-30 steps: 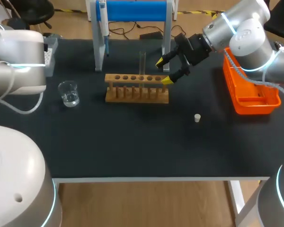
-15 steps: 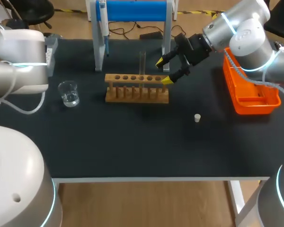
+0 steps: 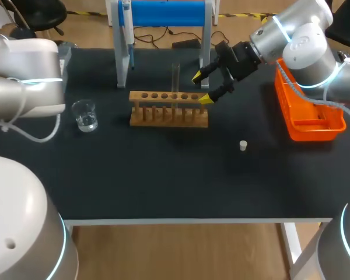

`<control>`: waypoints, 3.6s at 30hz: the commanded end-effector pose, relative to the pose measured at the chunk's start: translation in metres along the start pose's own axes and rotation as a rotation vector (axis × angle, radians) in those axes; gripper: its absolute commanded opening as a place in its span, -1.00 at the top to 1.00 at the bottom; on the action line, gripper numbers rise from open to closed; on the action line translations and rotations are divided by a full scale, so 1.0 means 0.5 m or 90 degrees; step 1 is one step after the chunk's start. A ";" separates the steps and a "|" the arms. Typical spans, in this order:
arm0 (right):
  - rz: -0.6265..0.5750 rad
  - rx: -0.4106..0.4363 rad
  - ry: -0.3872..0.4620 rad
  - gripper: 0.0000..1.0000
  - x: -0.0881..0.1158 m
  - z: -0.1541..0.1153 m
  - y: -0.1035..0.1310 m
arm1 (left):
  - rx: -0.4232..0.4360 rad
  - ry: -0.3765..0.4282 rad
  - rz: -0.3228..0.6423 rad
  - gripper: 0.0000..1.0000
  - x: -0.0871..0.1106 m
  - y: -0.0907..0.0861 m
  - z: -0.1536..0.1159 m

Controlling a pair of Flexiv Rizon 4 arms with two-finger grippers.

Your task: Invert the test tube, pick up the pipette, mount the tip to pipette, aspirate from beaker and dispense into the tube, eject the tip, return the pipette, and cap with the stopper.

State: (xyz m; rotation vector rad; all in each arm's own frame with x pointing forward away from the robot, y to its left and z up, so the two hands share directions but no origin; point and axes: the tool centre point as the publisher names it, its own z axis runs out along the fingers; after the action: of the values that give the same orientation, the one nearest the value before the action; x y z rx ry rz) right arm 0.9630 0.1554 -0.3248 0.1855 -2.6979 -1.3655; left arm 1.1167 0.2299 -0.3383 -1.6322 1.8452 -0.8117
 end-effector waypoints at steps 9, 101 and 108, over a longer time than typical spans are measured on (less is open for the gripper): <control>0.000 0.001 0.001 -1.00 0.001 -0.003 0.000 | -0.006 -0.004 -0.004 -0.58 0.003 -0.002 0.037; 0.000 0.001 0.001 -1.00 0.001 -0.003 0.000 | -0.021 -0.006 -0.050 0.47 -0.022 -0.002 0.085; 0.000 0.001 0.001 -1.00 0.001 -0.003 0.000 | -0.023 -0.006 -0.049 0.58 -0.022 -0.002 0.086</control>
State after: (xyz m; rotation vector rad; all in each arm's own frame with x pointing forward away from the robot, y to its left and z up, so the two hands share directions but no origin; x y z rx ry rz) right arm 0.9630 0.1554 -0.3248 0.1855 -2.6979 -1.3655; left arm 1.1473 0.2365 -0.3655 -1.7330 1.8051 -0.8106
